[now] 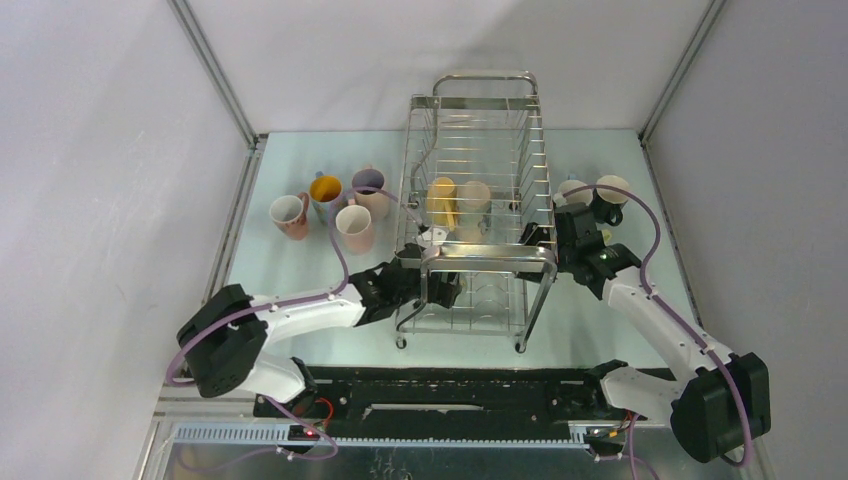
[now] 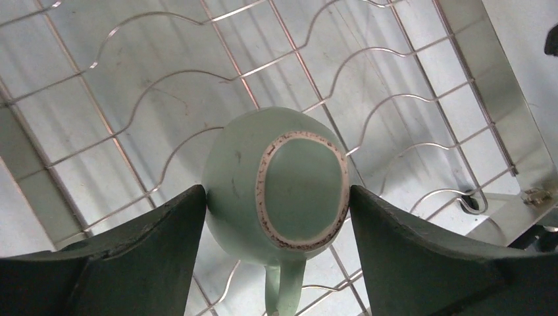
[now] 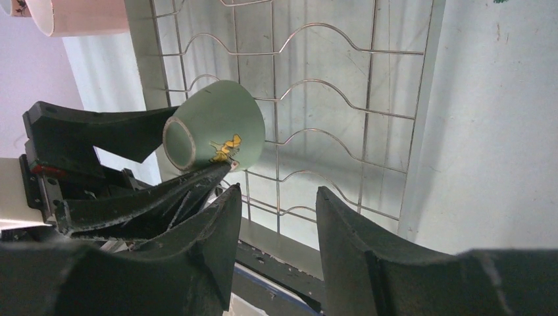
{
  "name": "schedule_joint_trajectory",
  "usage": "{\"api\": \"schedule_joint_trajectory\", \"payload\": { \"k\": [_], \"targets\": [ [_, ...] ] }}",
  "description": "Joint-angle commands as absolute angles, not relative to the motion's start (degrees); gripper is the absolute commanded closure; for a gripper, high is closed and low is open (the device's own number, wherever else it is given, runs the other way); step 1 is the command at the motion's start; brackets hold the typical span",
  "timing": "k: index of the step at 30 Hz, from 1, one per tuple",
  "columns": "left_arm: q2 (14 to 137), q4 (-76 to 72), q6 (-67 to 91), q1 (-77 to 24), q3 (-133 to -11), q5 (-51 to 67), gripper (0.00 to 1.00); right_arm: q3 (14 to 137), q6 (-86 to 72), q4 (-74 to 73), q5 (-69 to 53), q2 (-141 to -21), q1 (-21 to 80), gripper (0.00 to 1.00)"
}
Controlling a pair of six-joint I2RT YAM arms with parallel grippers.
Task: Unload the cups from the dish rack
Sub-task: Unload the cup from the dish rack.
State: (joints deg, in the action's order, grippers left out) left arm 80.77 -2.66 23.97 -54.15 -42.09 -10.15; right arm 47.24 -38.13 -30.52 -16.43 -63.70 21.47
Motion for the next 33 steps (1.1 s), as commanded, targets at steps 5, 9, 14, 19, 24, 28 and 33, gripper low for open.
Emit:
{"api": "schedule_joint_trajectory", "payload": {
  "k": [5, 9, 14, 19, 24, 28, 33],
  "targets": [
    [79.26, -4.39, 25.49, -52.65, -41.13, -10.78, 0.14, 47.20, -38.83, -29.52, -15.99, -62.49, 21.99, 0.47],
    [79.77, -5.11, 25.87, -52.57, -41.03, -9.89, 0.24, 47.18, -38.68, -29.59, -16.15, -62.49, 22.06, 0.47],
    [80.09, -6.07, 27.15, -52.03, -41.13, -7.90, 0.38, 45.63, -38.82, -26.79, -18.57, -62.70, 22.06, 0.46],
    [79.18, -7.98, 29.86, -49.62, -40.66, -2.93, 0.48, 42.99, -39.14, -21.67, -22.22, -63.97, 22.06, 0.44],
    [77.76, -10.83, 32.64, -47.39, -39.63, 3.57, 0.49, 40.41, -40.41, -15.01, -26.00, -65.42, 22.18, 0.42],
    [77.28, -13.73, 36.13, -45.06, -38.42, 8.41, 0.50, 38.12, -42.79, -8.84, -28.69, -67.35, 22.17, 0.35],
    [77.12, -15.64, 39.00, -43.59, -37.51, 11.79, 0.52, 35.13, -46.95, -1.61, -28.40, -68.08, 22.61, 0.23]
  ]
}}
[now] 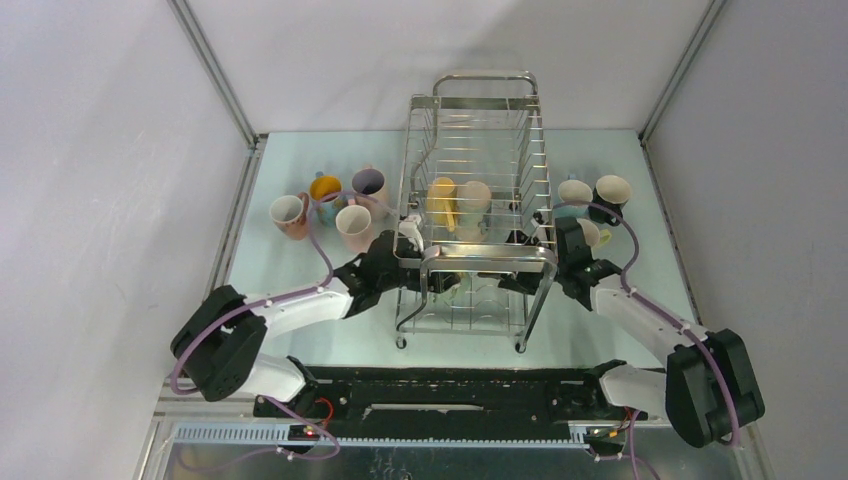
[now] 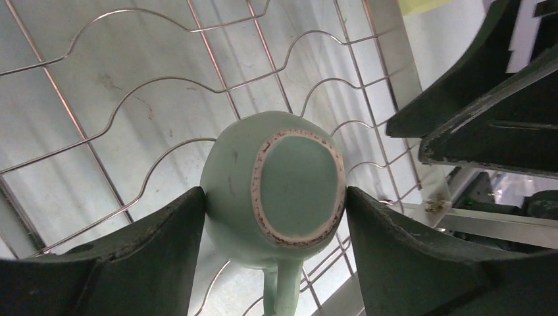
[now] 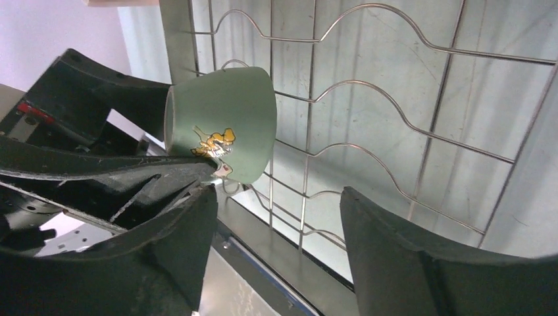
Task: Unload the cups from the dish rack
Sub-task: Unload the cup from the dish rack.
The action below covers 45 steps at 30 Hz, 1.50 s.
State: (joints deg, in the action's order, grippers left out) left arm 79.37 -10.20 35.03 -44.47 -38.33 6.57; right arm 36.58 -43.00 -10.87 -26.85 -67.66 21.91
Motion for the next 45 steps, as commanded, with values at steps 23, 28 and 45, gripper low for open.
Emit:
{"api": "schedule_joint_trajectory", "payload": {
  "k": [23, 28, 45],
  "targets": [
    [80.51, -23.81, 50.00, -40.45, -35.92, 19.09, 0.57, 32.26, -57.43, 12.93, -30.57, -76.11, 25.45, 0.24],
    [81.35, -22.62, 49.76, -40.29, -36.33, 18.92, 0.57, 32.26, -54.98, 10.09, -28.10, -74.06, 25.40, 0.23],
    [82.22, -17.74, 47.29, -40.26, -38.99, 18.59, 0.59, 33.09, -42.05, 4.01, -21.78, -64.74, 25.40, 0.20]
  ]
}}
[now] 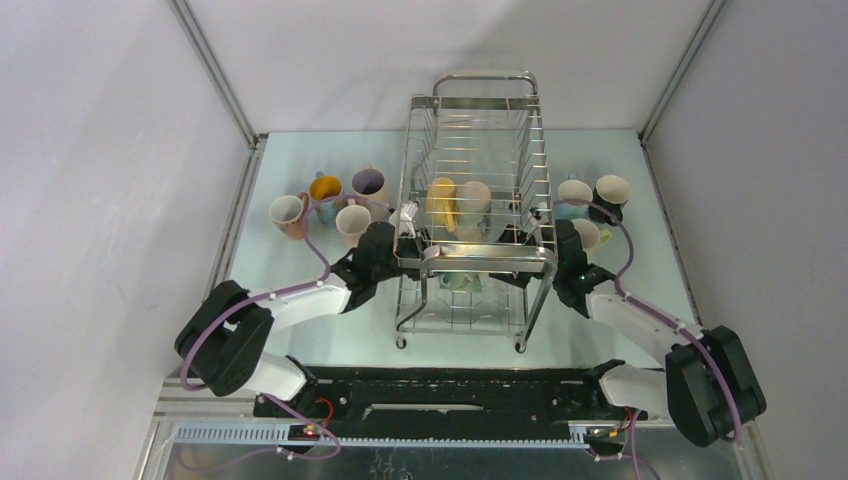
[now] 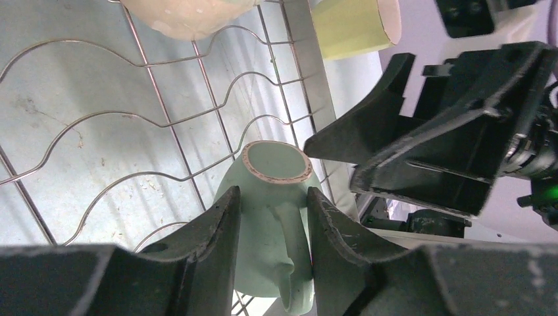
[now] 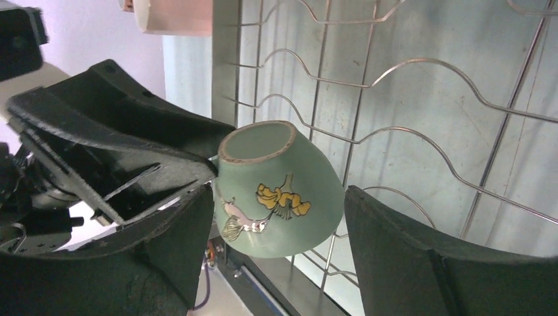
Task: Unload the cups from the dish rack
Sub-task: Unload the cup from the dish rack.
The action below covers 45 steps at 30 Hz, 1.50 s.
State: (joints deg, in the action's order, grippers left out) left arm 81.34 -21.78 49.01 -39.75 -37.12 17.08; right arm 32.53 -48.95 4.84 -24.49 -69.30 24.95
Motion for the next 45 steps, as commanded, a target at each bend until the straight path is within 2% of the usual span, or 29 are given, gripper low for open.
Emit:
{"api": "schedule_joint_trajectory", "payload": {
  "k": [1, 7, 18, 33, 45],
  "targets": [
    [82.31, -17.42, 47.29, -40.21, -39.21, 18.65, 0.59, 32.94, -40.34, 3.63, -21.34, -63.69, 25.47, 0.20],
    [83.45, -16.05, 48.13, -40.16, -40.78, 19.12, 0.66, 30.90, -31.36, 4.32, -21.29, -60.50, 25.82, 0.19],
    [85.12, -12.05, 49.22, -39.03, -43.93, 20.60, 0.75, 25.66, -25.63, 10.30, -25.46, -61.65, 26.69, 0.20],
    [88.08, -10.34, 51.68, -37.99, -46.32, 22.84, 0.81, 24.28, -24.67, 15.61, -18.99, -64.84, 30.05, 0.22],
    [88.93, -9.26, 52.51, -37.53, -46.84, 22.71, 0.86, 23.55, -23.76, 13.32, -16.53, -60.15, 32.20, 0.16]
  ]
}}
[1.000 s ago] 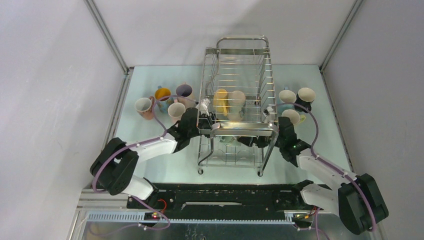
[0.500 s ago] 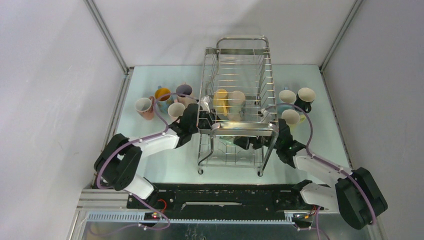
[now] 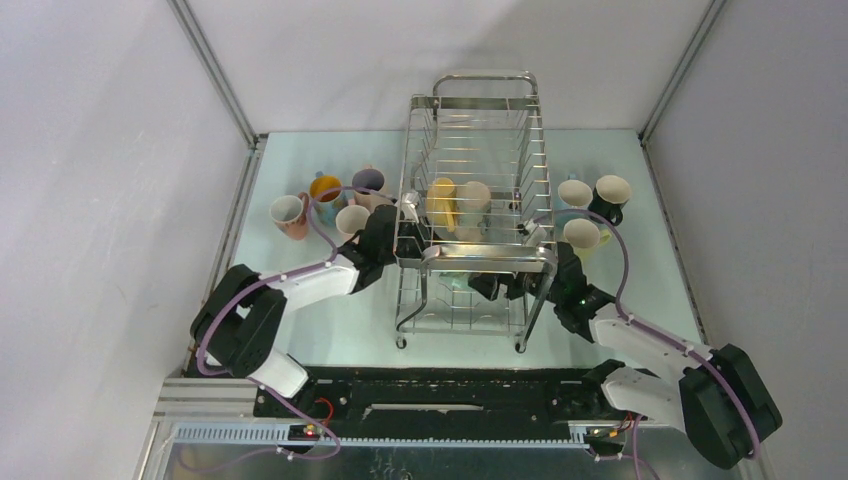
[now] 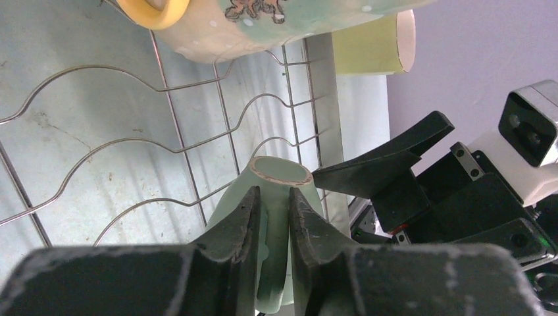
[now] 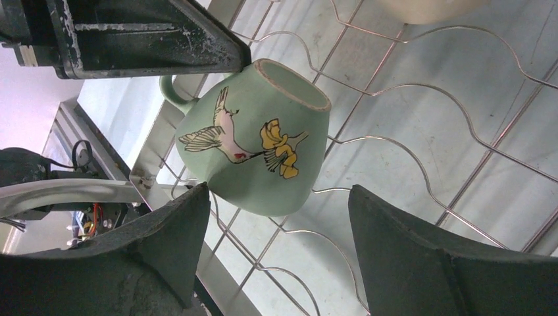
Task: Unload the cups from the dish rack
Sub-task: Unload the cup from the dish rack.
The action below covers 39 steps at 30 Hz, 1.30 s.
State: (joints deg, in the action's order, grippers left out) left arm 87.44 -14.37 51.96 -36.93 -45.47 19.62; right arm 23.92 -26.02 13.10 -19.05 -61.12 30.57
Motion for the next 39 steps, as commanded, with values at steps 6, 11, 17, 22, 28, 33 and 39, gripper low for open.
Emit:
{"api": "schedule_joint_trajectory", "payload": {
  "k": [6, 11, 17, 22, 28, 33, 39],
  "targets": [
    [88.79, -8.96, 52.82, -37.55, -46.93, 22.84, 0.86, 23.52, -23.40, 14.10, -14.95, -61.52, 33.63, 0.16],
    [88.27, -8.79, 52.74, -37.61, -46.82, 22.93, 0.86, 23.50, -23.95, 16.63, -12.94, -64.03, 33.83, 0.21],
    [87.90, -8.49, 52.48, -37.60, -46.76, 23.01, 0.85, 23.78, -25.64, 20.39, -10.46, -65.53, 33.84, 0.30],
    [87.72, -8.53, 52.22, -37.62, -46.98, 23.38, 0.79, 24.74, -26.76, 22.40, -9.85, -67.23, 33.92, 0.38],
    [87.71, -8.53, 51.90, -37.60, -47.26, 23.79, 0.74, 24.81, -28.06, 24.39, -9.22, -69.15, 33.93, 0.45],
    [87.71, -8.65, 51.86, -37.54, -47.57, 24.10, 0.69, 24.86, -28.42, 25.73, -8.11, -70.49, 33.92, 0.48],
    [87.63, -9.05, 52.14, -37.60, -47.96, 24.48, 0.65, 24.99, -29.23, 27.52, -7.49, -72.24, 33.92, 0.48]
  ]
}}
